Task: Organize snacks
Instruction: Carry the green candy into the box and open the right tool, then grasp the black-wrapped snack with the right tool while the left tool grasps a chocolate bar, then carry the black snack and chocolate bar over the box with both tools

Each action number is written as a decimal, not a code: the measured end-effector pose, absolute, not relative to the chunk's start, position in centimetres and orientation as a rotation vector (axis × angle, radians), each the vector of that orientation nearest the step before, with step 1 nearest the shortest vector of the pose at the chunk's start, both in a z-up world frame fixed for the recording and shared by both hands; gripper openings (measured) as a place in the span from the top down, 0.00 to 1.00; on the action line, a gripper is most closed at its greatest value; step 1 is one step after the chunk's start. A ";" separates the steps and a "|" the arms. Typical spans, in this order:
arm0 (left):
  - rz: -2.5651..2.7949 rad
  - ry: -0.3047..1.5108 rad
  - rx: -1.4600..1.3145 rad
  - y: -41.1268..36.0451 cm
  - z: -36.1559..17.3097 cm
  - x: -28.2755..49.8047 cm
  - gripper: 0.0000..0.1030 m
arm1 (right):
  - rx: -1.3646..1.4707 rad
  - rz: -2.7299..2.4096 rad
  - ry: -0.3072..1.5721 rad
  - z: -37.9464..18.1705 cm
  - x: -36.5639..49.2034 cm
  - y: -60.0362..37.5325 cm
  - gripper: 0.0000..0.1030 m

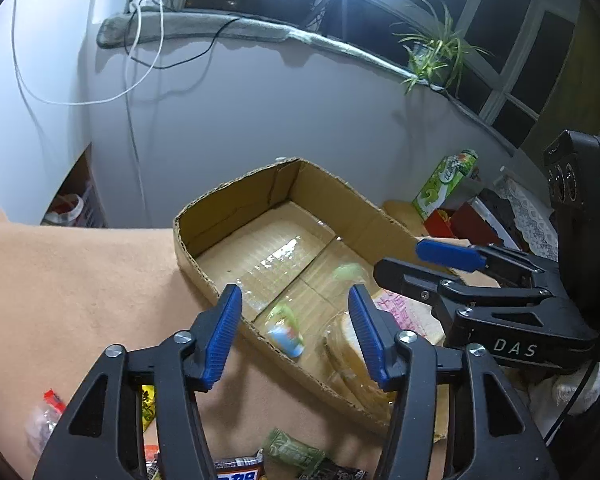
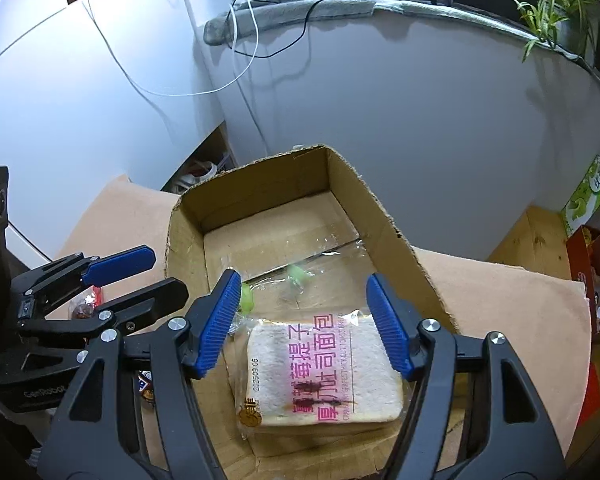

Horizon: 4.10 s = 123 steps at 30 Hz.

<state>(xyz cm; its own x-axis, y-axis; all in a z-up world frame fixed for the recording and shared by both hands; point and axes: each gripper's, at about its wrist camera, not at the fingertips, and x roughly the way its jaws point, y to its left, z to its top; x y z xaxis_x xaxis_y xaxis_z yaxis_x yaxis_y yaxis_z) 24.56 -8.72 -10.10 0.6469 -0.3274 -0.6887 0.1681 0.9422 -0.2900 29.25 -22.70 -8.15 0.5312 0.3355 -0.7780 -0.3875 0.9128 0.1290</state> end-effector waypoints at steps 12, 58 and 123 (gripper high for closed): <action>-0.272 0.786 -0.230 -7.5 -8.6 22.6 0.47 | -0.051 0.422 0.873 -6.1 26.8 -23.3 0.34; -0.218 0.868 -0.265 0.3 -14.7 7.1 0.54 | -0.237 0.601 0.979 -14.7 13.8 -17.1 0.52; -0.251 0.740 -0.226 -0.8 -9.8 10.3 0.74 | -0.132 0.529 0.813 -5.9 15.4 -21.3 0.73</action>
<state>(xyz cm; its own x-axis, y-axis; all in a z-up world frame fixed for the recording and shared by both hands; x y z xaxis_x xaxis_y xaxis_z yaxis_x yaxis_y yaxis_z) 10.29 -0.81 -9.78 0.7112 -0.3033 -0.6342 0.1453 0.9461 -0.2894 15.41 -21.33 -5.88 0.5660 0.3991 -0.7214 -0.4980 0.8628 0.0866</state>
